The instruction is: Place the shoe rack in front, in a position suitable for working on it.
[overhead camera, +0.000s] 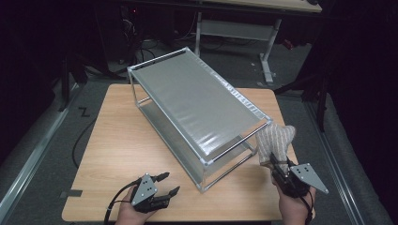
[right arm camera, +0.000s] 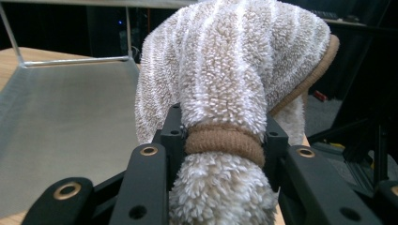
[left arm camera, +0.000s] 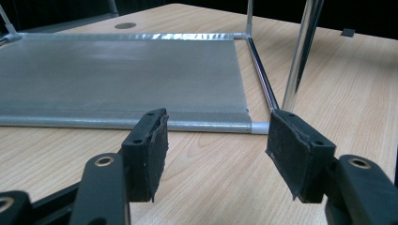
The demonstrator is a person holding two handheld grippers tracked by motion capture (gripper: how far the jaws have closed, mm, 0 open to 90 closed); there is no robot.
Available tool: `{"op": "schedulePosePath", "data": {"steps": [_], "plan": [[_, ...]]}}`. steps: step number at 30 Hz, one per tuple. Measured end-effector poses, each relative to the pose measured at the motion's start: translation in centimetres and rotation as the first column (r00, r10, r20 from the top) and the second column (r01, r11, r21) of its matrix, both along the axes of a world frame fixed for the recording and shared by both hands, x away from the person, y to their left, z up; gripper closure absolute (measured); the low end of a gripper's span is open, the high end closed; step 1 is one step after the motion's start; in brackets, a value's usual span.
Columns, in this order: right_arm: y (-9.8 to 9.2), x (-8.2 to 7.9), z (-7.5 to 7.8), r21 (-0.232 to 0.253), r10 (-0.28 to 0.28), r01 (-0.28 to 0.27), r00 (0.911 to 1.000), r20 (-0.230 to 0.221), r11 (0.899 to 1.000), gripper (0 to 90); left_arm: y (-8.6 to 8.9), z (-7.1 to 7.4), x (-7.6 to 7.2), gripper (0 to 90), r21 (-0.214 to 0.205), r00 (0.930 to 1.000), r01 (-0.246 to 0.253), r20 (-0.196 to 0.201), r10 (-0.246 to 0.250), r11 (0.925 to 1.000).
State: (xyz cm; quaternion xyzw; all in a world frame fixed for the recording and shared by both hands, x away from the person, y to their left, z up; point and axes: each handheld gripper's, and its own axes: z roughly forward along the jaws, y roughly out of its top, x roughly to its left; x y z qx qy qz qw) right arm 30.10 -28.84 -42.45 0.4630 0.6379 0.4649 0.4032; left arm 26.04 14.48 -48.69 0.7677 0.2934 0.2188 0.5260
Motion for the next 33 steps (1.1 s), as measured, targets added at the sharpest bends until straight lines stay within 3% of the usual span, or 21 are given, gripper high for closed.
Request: {"op": "schedulePosePath", "data": {"steps": [10,20,26,33], "plan": [[1.7,-0.7,0.9,0.020,0.076,-0.076,0.9966,0.034,0.997,63.9,0.1,0.1,0.0,38.8,-0.005,1.0000,-0.004,0.001,0.004,1.0000],[4.5,-2.2,1.1,0.017,0.195,-0.196,0.9803,0.032,0.981,63.8,-0.5,0.0,0.5,38.8,0.000,0.9998,0.020,-0.002,-0.020,0.9998],[6.5,-3.3,1.1,0.002,0.277,-0.277,0.9605,0.030,0.961,63.8,-0.8,0.1,0.5,38.8,-0.004,0.9996,0.029,0.002,-0.029,0.9996],[8.4,-4.2,1.3,0.004,0.376,-0.376,0.9263,0.021,0.926,63.8,-1.0,0.1,0.5,38.8,0.006,0.9992,0.039,0.004,-0.039,0.9992]]}}
